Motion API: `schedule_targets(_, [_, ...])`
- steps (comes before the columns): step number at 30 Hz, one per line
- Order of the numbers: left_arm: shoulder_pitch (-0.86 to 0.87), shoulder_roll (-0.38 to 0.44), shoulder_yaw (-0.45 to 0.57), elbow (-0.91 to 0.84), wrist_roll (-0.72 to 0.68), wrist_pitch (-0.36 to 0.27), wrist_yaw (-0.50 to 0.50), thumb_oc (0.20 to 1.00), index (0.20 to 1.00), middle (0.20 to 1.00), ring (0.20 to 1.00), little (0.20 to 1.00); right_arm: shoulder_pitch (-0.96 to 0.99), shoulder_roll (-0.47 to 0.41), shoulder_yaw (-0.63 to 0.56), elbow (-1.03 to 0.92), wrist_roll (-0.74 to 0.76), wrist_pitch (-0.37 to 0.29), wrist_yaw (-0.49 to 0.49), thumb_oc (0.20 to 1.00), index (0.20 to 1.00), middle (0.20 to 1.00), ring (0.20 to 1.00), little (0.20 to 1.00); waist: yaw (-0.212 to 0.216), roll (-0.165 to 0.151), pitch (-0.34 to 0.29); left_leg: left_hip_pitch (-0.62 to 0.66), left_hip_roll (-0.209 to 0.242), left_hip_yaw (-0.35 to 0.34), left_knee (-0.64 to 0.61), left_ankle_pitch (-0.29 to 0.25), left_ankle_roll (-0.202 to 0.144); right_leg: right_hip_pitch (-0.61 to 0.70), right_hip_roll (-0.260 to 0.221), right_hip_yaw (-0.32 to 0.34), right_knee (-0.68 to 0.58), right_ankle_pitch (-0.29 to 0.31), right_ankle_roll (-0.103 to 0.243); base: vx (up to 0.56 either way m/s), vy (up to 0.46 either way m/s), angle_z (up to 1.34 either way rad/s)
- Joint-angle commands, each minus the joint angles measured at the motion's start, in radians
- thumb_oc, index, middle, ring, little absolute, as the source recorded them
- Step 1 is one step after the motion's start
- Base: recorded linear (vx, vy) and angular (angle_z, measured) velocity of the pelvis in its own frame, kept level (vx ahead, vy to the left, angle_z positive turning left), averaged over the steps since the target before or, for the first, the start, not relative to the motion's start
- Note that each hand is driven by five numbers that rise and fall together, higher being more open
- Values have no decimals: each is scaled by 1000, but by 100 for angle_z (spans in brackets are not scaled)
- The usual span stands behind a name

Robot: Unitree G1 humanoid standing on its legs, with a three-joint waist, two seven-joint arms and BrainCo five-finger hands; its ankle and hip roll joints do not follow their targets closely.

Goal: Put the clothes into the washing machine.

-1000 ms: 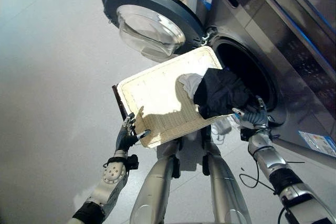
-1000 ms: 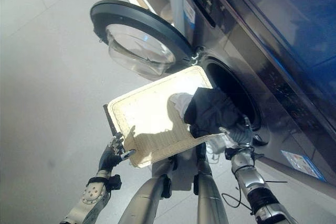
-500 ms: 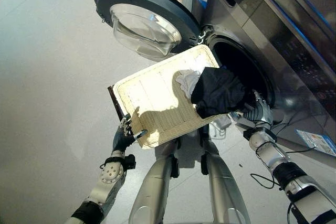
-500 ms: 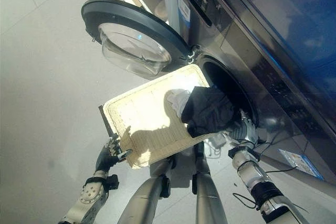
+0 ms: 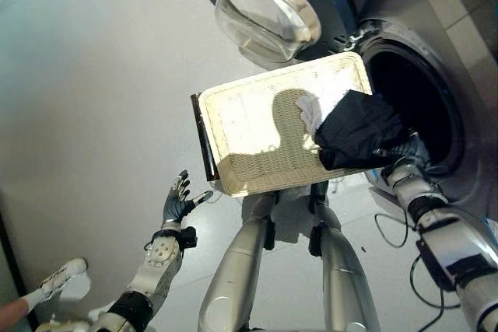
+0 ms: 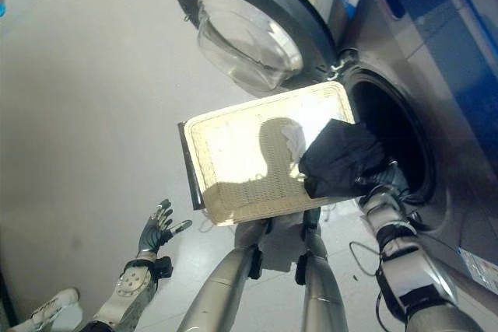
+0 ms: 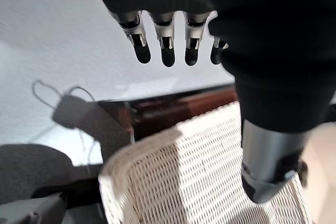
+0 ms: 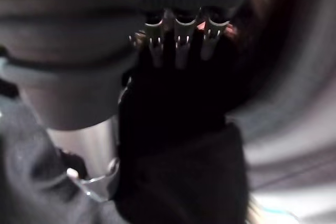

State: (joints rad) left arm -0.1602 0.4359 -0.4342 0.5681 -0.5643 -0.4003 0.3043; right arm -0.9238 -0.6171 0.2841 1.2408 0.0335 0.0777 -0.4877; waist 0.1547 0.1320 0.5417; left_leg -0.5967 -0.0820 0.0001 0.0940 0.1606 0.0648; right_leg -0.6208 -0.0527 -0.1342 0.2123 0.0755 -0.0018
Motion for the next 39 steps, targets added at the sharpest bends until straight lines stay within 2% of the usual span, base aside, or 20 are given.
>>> schedule_targets(1, [-12, -18, -13, -55, -9, -35, -2, 1000, 1000, 1000, 1000, 1000, 11, -112, 47, -55, 2, 26, 6, 1000, 1000, 1000, 1000, 1000, -24, 71, -22, -26, -47, -32, -6, 16, -2, -27, 26, -19, 83, -6, 19, 42, -72, 26])
schedule_targets(6, [-7, -26, -43, -71, -9, -48, -9, 1000, 1000, 1000, 1000, 1000, -23, -97, 60, -53, 21, 18, -24, 1000, 1000, 1000, 1000, 1000, -13, 88, -22, -78, -55, -56, 37, 16, -4, -81, 29, -19, 120, -23, 1, 37, -69, 7])
schedule_targets(10, [1, -25, -50, -83, -7, -46, -14, 1000, 1000, 1000, 1000, 1000, -34, -85, 45, -74, 47, 9, -49, 1000, 1000, 1000, 1000, 1000, -9, 90, -22, -101, -53, -59, 66, 7, -7, -103, 26, -25, 142, -34, -3, 22, -69, 6])
schedule_targets(11, [7, -26, -51, -89, -2, -44, -17, 1000, 1000, 1000, 1000, 1000, -37, -78, 45, -83, 36, 23, -40, 862, 862, 862, 862, 862, -7, 90, -22, -110, -51, -59, 76, 5, -8, -113, 26, -27, 153, -38, -5, 10, -50, 4])
schedule_targets(12, [7, -26, -51, -89, -2, -44, -17, 1000, 1000, 1000, 1000, 1000, -37, -78, 45, -83, 36, 24, -40, 862, 862, 862, 862, 862, -7, 90, -22, -111, -51, -59, 76, 5, -8, -113, 26, -27, 153, -39, -5, 11, -59, 5])
schedule_targets(13, [9, -27, -51, -91, 0, -42, -18, 1000, 1000, 1000, 1000, 1000, -40, -75, 48, -83, 34, 30, -28, 354, 354, 354, 354, 354, -5, 90, -22, -113, -49, -60, 79, 4, -9, -116, 27, -28, 158, -41, -7, 5, -32, 3])
schedule_targets(14, [10, -28, -51, -91, 2, -43, -19, 1000, 1000, 1000, 1000, 1000, -41, -74, 50, -82, 38, 30, -21, 200, 200, 200, 200, 200, -5, 89, -22, -114, -48, -60, 80, 4, -9, -117, 28, -29, 159, -42, -8, 2, -57, 2])
schedule_targets(22, [16, -22, -52, -100, 18, -50, -23, 1000, 1000, 1000, 1000, 1000, -51, -90, 51, -76, 82, 19, 14, 200, 200, 200, 200, 200, -10, 79, -22, -107, -39, -56, 84, 1, -12, -117, 38, -31, 167, -45, -17, -8, -30, 0])
schedule_targets(31, [46, 12, -32, -133, 9, -56, -32, 1000, 1000, 1000, 1000, 1000, 8, -161, -12, -132, 157, -29, -6, 200, 200, 200, 200, 200, -35, 44, -22, -79, -22, -39, 53, 1, -15, -92, 55, -14, 130, -18, -10, -7, -1, -1])
schedule_targets(36, [62, 18, -19, -158, 13, -50, -19, 1000, 1000, 1000, 1000, 1000, 64, -191, -116, -252, 428, -142, -29, 200, 200, 200, 200, 200, -58, 32, -22, -63, -15, -29, 46, -6, -16, -83, 64, 5, 129, -19, -9, -16, 5, -3])
schedule_targets(38, [78, 20, -11, -160, 15, -52, -16, 1000, 1000, 1000, 1000, 1000, 111, -175, -197, -358, 631, -241, -56, 200, 200, 200, 200, 200, -69, 25, -22, -49, -13, -26, 45, -15, -16, -72, 68, 15, 134, -28, -10, -1, 1, -2])
schedule_targets(39, [84, 18, -4, -151, 19, -55, -15, 1000, 1000, 1000, 1000, 1000, 147, -140, -285, -431, 832, -364, -29, 200, 200, 200, 200, 200, -80, 21, -22, -38, -14, -22, 46, -22, -16, -61, 69, 21, 137, -34, -10, -2, -3, -3])
